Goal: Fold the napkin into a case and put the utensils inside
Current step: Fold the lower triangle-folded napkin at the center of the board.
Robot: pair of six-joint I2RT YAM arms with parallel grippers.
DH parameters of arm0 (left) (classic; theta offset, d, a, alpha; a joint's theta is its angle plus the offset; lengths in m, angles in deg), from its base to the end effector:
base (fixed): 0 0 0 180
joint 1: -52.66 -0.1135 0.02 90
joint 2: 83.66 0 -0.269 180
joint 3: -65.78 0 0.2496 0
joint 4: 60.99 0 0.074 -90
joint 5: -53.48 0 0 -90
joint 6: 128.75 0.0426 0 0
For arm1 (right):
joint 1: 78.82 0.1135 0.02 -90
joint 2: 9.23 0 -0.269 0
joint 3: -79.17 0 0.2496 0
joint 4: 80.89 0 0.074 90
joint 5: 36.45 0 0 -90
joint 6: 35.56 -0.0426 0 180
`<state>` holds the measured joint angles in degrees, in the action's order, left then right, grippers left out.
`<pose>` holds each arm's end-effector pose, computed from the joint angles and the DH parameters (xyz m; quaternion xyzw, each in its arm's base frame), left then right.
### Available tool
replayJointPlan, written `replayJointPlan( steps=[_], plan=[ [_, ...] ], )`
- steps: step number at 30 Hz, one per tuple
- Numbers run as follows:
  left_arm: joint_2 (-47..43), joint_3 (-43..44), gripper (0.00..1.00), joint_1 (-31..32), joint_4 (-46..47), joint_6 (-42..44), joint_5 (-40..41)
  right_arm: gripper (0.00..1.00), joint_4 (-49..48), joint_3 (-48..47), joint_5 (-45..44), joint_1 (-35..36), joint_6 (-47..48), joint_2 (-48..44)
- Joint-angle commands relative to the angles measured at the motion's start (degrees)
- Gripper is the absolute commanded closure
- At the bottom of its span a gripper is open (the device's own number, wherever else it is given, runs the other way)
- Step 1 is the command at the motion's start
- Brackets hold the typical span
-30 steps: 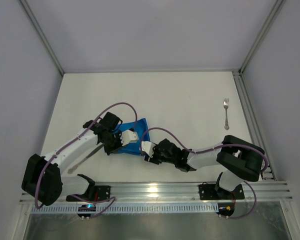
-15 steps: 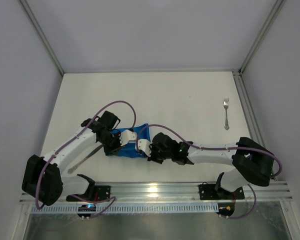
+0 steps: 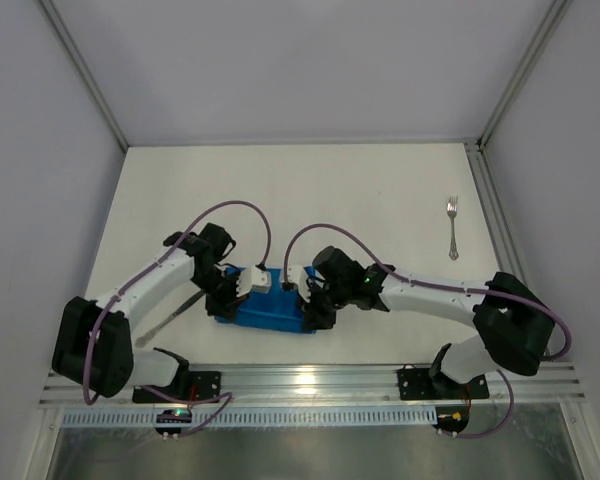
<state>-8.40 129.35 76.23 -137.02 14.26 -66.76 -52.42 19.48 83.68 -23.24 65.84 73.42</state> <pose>0.1751 -0.0998 0.2124 0.6021 0.7543 -0.2474 0.0848 0.1432 0.2468 0.1963 -0.5745 0.7128 0.3473 0.2032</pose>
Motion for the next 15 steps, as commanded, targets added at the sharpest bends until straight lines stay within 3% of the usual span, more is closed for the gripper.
replayJointPlan(
  steps=[1,4,6,11,15],
  plan=[
    [5.1,2.4,1.00,-2.8,-2.9,4.8,-2.4,0.91,-0.7,-2.4,9.5,-5.0,-2.1,3.2],
    [10.1,4.9,1.00,-5.8,-3.7,6.0,-5.4,0.92,0.4,-5.4,14.0,-8.4,-0.8,8.0],
    [13.4,7.0,1.00,-7.4,-4.6,7.3,-6.8,0.87,2.2,-7.1,14.9,-9.1,0.7,10.9],
    [16.9,8.4,1.00,-9.9,-6.8,11.1,-8.9,0.48,-0.8,-6.0,13.7,-9.3,1.0,10.8],
    [16.5,8.8,1.00,-9.9,-8.9,13.4,-9.4,0.35,-6.8,-2.1,11.8,-9.3,2.3,4.2]
  ],
)
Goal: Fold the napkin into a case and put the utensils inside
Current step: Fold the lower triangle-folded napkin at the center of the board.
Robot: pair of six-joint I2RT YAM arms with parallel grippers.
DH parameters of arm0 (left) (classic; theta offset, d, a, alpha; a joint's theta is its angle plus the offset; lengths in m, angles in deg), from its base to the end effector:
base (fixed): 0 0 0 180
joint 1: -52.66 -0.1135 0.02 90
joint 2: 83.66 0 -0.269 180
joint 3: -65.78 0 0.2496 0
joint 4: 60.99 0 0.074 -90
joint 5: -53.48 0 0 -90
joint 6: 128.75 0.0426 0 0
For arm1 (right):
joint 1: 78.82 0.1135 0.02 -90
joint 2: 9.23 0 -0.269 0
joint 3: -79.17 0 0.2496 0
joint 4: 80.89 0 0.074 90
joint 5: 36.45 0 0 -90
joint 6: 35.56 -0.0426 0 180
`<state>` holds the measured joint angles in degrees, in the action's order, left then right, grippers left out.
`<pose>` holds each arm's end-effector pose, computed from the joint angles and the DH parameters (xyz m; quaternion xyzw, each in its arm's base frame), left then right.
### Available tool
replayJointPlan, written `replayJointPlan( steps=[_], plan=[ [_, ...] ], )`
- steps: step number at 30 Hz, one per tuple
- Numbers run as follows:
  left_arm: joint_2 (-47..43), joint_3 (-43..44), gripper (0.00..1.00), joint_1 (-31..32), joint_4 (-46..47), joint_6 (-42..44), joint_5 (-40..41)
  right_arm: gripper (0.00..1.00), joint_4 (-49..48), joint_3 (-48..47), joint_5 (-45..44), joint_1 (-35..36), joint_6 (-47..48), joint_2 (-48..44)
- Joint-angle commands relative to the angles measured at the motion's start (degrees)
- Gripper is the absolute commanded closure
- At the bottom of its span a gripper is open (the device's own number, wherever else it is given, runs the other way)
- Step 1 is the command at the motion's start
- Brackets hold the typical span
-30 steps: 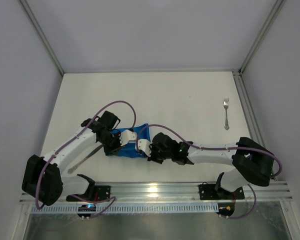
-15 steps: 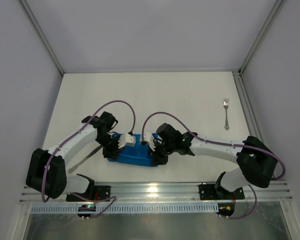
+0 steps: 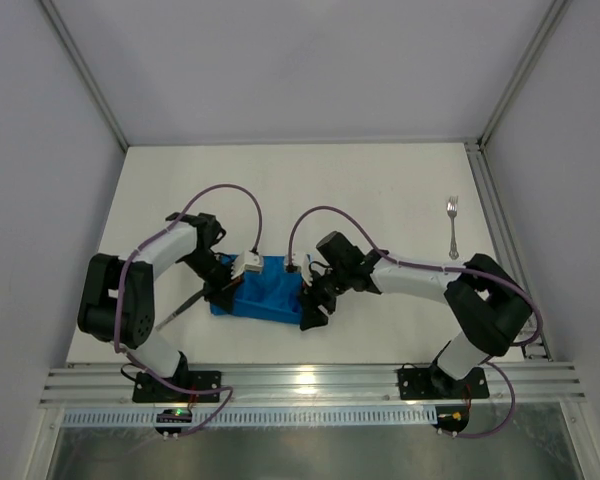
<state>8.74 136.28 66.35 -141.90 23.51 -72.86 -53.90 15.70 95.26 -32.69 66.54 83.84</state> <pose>0.2261 -0.0811 0.1835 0.5536 0.7657 -0.3261 0.0308 0.1942 0.2429 0.1705 -0.5249 0.7322 0.4047 0.1571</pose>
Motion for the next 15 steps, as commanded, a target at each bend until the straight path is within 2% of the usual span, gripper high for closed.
replayJointPlan(
  steps=[1,2,3,7,10,15],
  plan=[
    [-0.7,2.0,1.00,-0.2,-4.3,4.4,-3.5,0.32,-6.6,3.0,-0.3,0.2,1.8,-9.3],
    [-0.7,2.3,1.00,-0.2,-4.5,4.6,-3.7,0.30,-7.8,3.8,-0.5,0.2,2.1,-10.8],
    [-0.7,2.5,1.00,-0.3,-4.9,4.8,-4.1,0.23,-11.2,4.8,-0.2,0.2,2.3,-12.2],
    [0.8,4.0,1.00,-1.8,-7.4,6.6,-5.8,0.20,-25.3,14.6,0.9,0.1,0.7,-17.7],
    [1.7,4.4,1.00,-2.9,-8.3,7.4,-6.4,0.11,-37.5,21.4,-1.9,0.8,-1.9,-20.7],
    [2.0,4.5,1.00,-3.3,-9.0,8.6,-6.7,0.11,-48.5,25.1,-9.7,1.9,-1.5,-18.5]
  ],
)
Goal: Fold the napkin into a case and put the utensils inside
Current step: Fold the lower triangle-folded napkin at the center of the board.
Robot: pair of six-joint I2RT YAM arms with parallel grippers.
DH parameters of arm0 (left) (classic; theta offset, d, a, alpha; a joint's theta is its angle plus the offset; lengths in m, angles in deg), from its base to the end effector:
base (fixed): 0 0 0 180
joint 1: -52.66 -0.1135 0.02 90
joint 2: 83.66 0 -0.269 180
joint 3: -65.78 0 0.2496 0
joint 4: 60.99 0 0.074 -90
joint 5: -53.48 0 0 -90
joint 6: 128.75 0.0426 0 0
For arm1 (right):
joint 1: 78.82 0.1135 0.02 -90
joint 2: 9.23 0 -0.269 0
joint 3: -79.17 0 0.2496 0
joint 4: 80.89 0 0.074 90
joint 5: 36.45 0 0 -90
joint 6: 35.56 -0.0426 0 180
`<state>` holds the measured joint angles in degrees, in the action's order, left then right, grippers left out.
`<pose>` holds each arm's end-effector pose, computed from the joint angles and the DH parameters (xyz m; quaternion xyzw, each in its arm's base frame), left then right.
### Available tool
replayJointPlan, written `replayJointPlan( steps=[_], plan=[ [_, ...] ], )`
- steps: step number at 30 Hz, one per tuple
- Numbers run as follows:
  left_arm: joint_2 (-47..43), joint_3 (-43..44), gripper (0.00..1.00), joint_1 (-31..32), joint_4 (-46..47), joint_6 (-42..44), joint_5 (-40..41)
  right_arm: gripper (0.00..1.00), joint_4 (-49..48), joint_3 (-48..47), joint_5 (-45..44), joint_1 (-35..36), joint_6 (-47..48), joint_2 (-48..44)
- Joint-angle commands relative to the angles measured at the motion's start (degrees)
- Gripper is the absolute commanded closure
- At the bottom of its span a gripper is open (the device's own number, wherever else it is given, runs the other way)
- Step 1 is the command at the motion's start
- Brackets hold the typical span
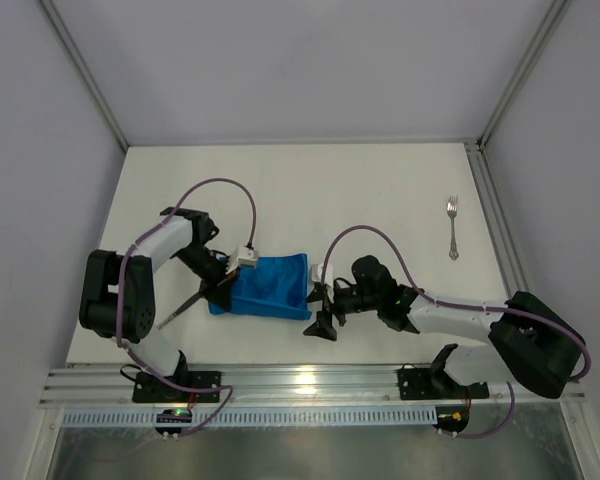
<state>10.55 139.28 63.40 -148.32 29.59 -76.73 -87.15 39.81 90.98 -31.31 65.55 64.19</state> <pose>0.2309 -0.0718 0.1922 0.5489 0.7495 -0.3684 0.0345 0.1467 0.1984 0.1812 -0.5415 0.6260 0.4138 0.3789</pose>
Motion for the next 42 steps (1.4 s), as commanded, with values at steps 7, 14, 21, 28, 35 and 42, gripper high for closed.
replayJointPlan(
  steps=[7,14,21,28,35,42],
  plan=[
    [2.1,2.7,1.00,-0.8,-3.2,2.6,-4.0,0.10,-28.8,1.7,-3.9,1.2,-5.3,12.1],
    [3.0,2.9,1.00,-3.0,-4.5,4.7,-5.2,0.13,-33.7,2.9,-2.4,1.2,-5.9,17.9],
    [4.6,3.2,1.00,-3.5,-5.3,5.9,-6.0,0.52,-37.5,1.1,-1.8,1.2,-10.6,21.7],
    [5.5,3.2,1.00,-5.3,-4.1,4.0,-4.5,0.94,-28.1,-2.3,-1.2,-0.7,-19.4,20.6],
    [7.1,3.4,0.55,-5.5,3.3,-7.9,-2.5,0.96,-7.9,-12.6,5.2,-2.0,-25.4,24.7],
    [5.1,3.5,0.49,-5.6,15.0,-19.9,2.0,0.96,-4.5,-17.6,10.6,-6.7,-30.5,32.6]
  ],
)
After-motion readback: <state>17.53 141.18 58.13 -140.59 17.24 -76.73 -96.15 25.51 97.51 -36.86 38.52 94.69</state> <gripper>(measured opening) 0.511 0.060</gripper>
